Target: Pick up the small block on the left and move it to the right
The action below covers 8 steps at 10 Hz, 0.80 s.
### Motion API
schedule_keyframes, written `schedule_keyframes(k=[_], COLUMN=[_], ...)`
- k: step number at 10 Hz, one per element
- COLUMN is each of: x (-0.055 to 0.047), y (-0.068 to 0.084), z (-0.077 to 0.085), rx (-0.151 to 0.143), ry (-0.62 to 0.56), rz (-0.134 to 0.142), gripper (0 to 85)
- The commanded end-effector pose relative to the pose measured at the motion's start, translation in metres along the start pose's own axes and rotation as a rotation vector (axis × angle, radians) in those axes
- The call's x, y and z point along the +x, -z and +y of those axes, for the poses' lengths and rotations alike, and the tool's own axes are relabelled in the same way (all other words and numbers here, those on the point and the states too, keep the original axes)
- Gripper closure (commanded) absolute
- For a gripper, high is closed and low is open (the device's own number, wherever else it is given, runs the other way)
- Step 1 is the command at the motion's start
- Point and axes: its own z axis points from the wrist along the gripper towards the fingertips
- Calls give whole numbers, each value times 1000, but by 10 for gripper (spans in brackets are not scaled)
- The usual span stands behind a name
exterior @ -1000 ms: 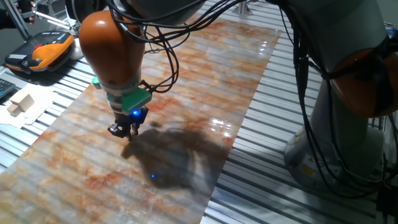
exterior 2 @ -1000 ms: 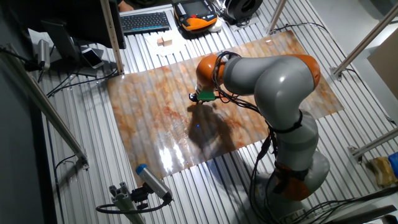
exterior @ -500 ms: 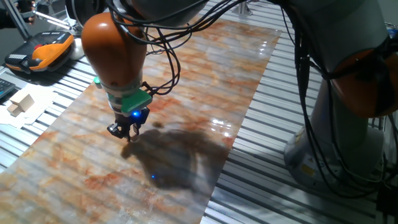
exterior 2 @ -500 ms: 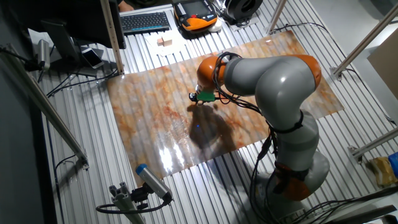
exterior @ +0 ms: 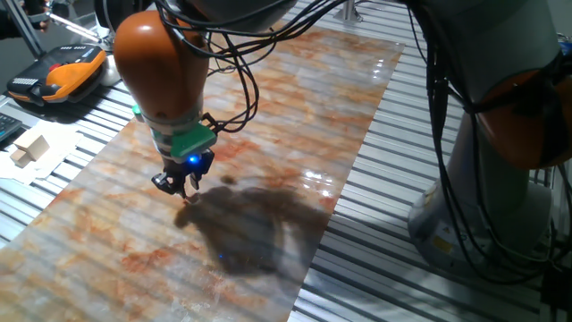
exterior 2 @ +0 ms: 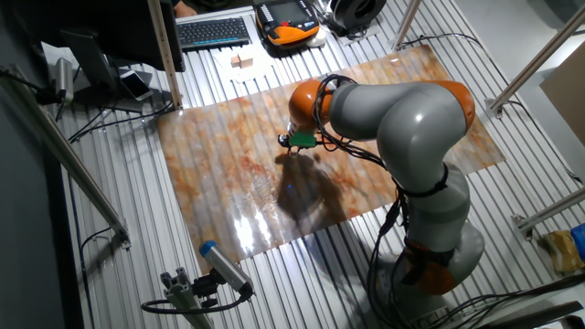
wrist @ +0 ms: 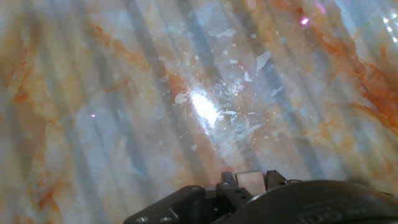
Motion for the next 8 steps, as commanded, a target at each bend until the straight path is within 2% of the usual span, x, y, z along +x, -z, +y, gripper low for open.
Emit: schedule_keyframes(k=[1,3,5,7,8], x=[0,-1,-4,-15,-21], y=[3,11,26,53,64], z=[-1,-3,-7,-18,-24], rx=[-6,-33,-17,-24,-22], ry=[10,28,34,48,54], rz=[7,32,35,64,67], gripper=[510,850,850,850,850])
